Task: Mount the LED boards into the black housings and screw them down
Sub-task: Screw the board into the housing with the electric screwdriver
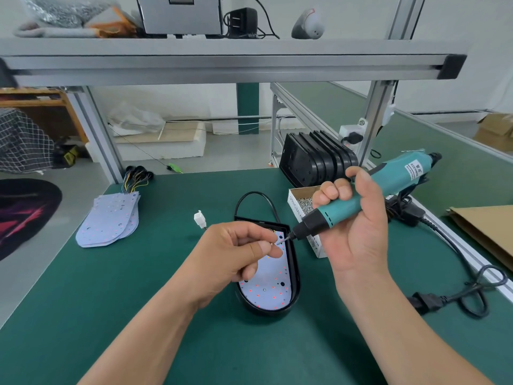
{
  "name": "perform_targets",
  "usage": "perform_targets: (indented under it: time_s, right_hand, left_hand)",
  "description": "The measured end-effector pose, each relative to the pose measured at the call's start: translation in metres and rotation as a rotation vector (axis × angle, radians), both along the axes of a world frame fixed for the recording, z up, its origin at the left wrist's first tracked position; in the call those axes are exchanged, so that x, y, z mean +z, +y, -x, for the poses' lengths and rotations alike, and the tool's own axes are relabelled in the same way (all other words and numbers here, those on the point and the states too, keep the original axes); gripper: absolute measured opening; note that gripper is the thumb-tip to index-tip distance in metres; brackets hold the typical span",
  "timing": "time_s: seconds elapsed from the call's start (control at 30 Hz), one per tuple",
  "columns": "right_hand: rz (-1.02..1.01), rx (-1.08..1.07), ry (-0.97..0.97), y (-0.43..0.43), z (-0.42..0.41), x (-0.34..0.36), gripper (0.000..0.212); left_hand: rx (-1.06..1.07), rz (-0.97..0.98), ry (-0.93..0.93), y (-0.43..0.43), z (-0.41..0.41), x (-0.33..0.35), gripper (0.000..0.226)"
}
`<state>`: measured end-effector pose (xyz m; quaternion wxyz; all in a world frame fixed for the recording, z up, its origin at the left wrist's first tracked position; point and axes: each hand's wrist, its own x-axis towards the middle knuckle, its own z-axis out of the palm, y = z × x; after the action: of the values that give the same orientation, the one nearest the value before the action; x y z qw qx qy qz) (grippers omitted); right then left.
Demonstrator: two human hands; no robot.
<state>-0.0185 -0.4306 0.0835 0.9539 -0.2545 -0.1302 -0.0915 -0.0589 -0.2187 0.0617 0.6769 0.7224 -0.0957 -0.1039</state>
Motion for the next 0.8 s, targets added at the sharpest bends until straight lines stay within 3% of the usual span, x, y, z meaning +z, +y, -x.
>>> perform_targets:
  time_s: [0.8]
  right_hand:
    - [0.052, -0.001, -0.034, 0.0034, 0.0012, -0.0037, 0.007]
  left_hand:
    - [0.021, -0.017, 0.036, -0.0034, 0.0035, 0.0044, 0.011]
